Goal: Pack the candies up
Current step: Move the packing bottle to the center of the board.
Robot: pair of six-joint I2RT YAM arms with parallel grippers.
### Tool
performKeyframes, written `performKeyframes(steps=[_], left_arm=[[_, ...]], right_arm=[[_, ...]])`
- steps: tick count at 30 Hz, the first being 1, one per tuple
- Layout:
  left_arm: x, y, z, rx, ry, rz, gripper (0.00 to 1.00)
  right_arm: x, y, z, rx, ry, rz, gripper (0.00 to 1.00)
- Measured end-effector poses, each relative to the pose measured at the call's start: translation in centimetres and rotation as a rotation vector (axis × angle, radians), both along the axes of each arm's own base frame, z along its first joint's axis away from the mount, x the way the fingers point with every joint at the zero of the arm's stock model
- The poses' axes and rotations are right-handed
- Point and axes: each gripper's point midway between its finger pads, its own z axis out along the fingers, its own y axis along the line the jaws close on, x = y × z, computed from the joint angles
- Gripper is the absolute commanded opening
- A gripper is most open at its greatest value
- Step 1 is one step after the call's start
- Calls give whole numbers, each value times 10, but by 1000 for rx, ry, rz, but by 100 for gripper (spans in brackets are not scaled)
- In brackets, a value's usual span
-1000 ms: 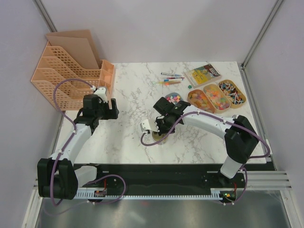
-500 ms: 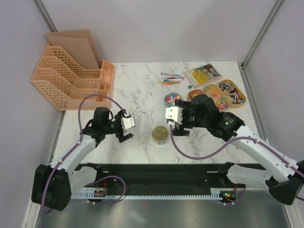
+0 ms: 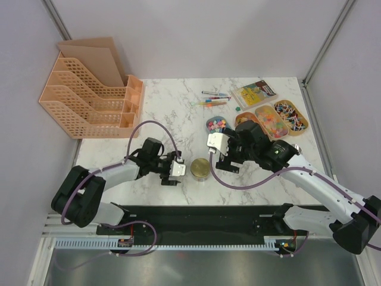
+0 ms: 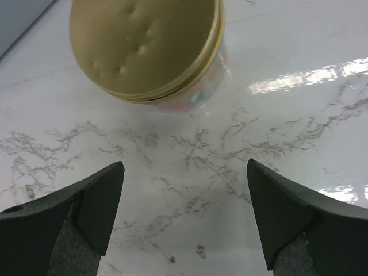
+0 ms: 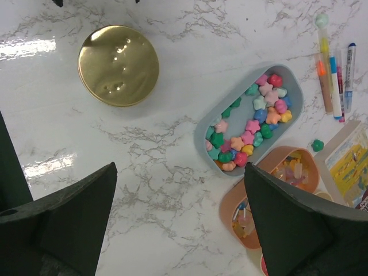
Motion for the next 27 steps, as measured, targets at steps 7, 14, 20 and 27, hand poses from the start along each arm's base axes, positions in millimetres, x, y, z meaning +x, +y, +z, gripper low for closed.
performKeyframes(steps=[7,14,20,27], left_arm=[[25,-26,36,-13,-37,-31,94],[-3,-51,32,21,1,-122,92],[-12,-72,33,46,44,-145,91],[-15,-88,15,105,133,-136,90]], right_arm=[[1,5,-12,-20,38,18,98],[0,7,-11,-29,39,46,98],[-2,2,-5,-36,27,53,98],[-8,-4,10,-6,-6,47,98]])
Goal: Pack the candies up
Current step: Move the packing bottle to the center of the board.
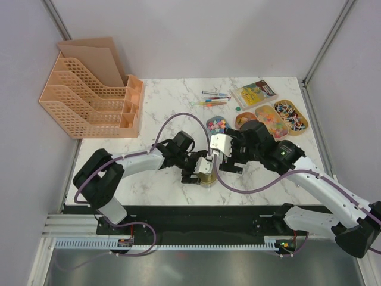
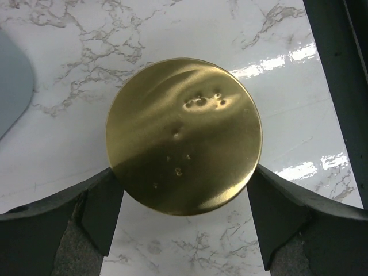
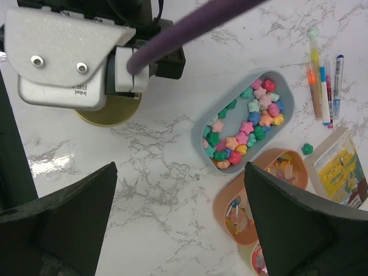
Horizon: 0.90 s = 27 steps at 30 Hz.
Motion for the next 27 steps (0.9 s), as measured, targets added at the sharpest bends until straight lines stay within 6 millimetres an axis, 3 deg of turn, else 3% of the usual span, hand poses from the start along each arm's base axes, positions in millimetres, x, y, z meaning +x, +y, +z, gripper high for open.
performKeyframes(steps=[5,18,23,27], left_arm=[[-6,-15,-8,18,41,7,91],[5,-67,-6,-74,82,151,92],[-4,-53,-33,-120,139,266,94],[0,-56,-32,-195,136,325,96]], right_arm=[[-4,-7,6,18,-22,-8,98],[-15,-24,-5,-8,2,-24,98],[-22,-34,-13,-39,37,10,98],[-29,-40,-32,-110,96,82,98]])
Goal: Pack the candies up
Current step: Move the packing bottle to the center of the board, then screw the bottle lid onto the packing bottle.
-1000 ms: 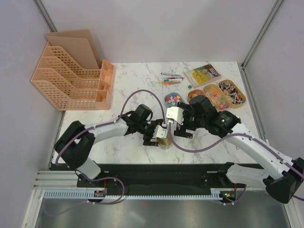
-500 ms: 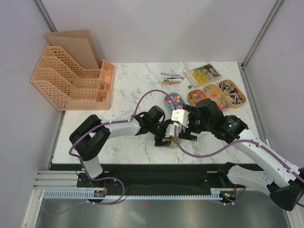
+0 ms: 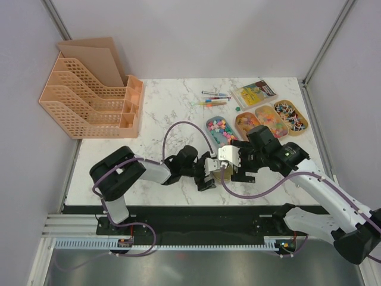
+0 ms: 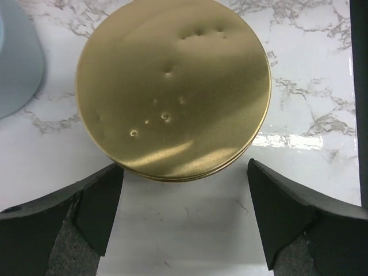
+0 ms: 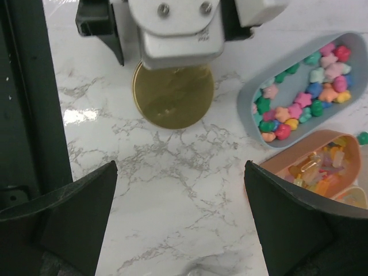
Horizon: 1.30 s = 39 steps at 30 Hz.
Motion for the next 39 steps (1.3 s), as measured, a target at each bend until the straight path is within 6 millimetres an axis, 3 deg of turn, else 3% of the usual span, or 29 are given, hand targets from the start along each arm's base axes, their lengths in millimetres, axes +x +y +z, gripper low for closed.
performKeyframes(steps=[11,21,25,27,29,39], left_arm=[[1,-13,-1,-151,-10,23,97],[2,-33,0,-284,-35,-4,96],[1,-40,-1,-322,-35,-9,77],[1,-41,-1,-329,-36,-8,53],[1,-41,-1,-331,-35,-8,41],[1,-41,-1,-329,-35,-8,36]], right_arm=[[11,-30,-60,-139,230,81,98],[14,-22,-80,-176,391,232,98],[8,-23,-84,-183,422,264,98],[7,-22,-84,-181,423,274,98],[6,-23,-85,-183,429,281,98],[25,-9,-85,-162,441,289,98]])
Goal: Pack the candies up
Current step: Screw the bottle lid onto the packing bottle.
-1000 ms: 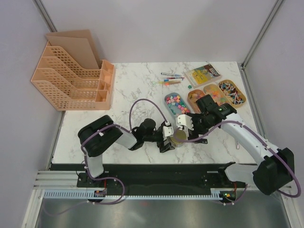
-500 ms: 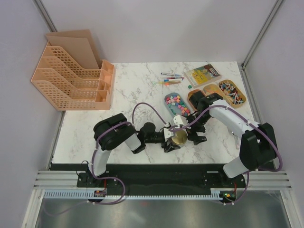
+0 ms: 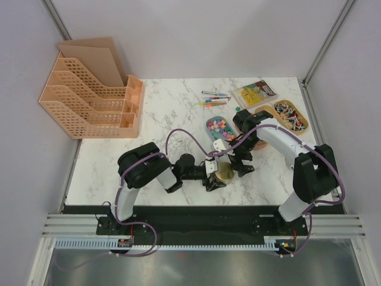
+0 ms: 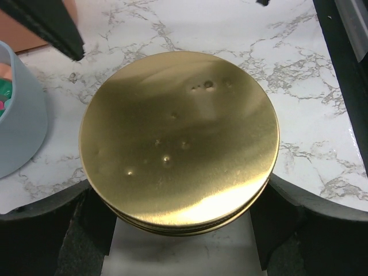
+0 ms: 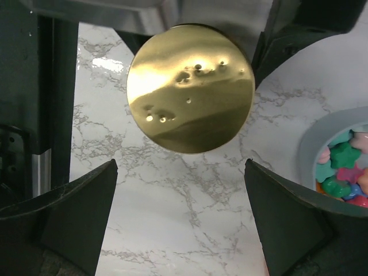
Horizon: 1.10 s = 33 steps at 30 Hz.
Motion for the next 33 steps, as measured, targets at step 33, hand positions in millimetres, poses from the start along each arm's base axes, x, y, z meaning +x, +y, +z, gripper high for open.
performKeyframes(steps=[33], left_arm=[[2,-9,-1,22,13,-25,27]], right_arm=[[-18,-4,-13,-11,-117,40,98]])
